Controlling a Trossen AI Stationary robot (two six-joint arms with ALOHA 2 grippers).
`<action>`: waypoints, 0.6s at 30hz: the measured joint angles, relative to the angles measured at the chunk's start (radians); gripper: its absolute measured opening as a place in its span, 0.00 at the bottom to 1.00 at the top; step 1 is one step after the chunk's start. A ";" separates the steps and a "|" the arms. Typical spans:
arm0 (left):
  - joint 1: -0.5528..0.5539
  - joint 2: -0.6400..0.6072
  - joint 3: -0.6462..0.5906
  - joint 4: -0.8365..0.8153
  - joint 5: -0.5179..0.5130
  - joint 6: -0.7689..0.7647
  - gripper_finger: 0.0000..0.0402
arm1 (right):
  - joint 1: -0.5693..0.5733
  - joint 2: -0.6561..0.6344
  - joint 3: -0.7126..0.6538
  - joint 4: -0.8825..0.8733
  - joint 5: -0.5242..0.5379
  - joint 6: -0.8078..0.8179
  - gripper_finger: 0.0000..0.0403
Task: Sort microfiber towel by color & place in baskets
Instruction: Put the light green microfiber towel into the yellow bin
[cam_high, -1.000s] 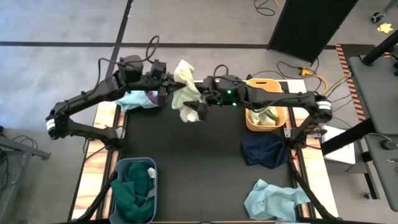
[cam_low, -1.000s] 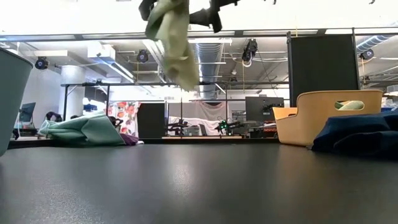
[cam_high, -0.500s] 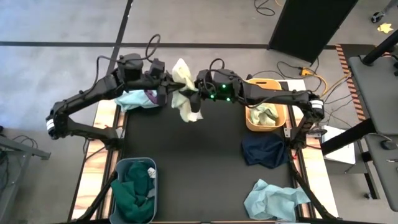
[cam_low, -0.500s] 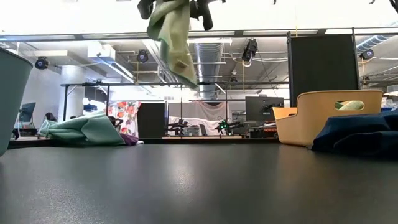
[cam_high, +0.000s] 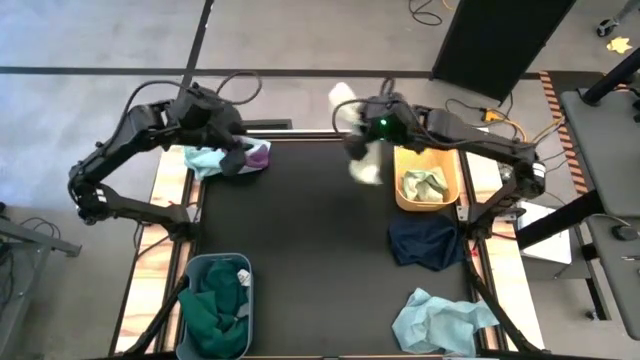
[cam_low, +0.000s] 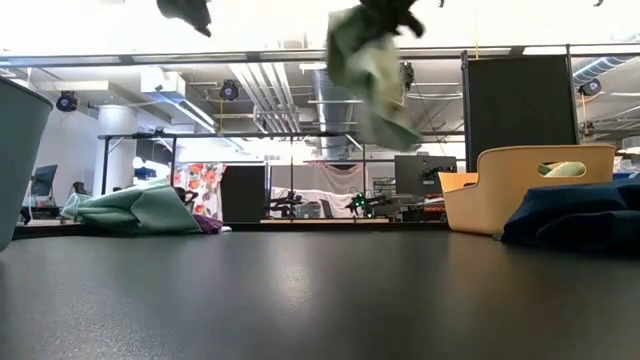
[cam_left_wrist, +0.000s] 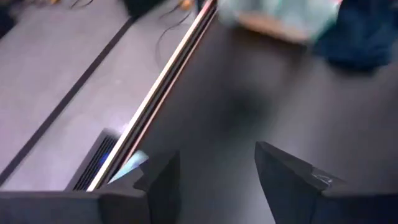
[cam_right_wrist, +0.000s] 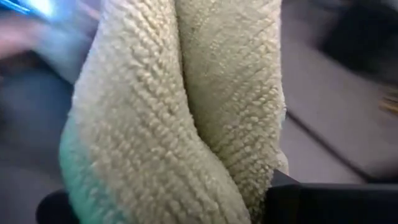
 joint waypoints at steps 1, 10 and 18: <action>0.000 -0.008 -0.011 -0.006 -0.022 -0.008 0.48 | -0.011 -0.014 -0.012 -0.068 0.066 0.001 0.05; 0.000 -0.075 -0.185 0.147 -0.034 -0.106 0.49 | -0.135 -0.135 -0.303 -0.331 0.262 0.125 0.05; 0.000 -0.086 -0.252 0.217 -0.025 -0.125 0.49 | -0.168 -0.258 -0.632 -0.010 0.267 0.238 0.05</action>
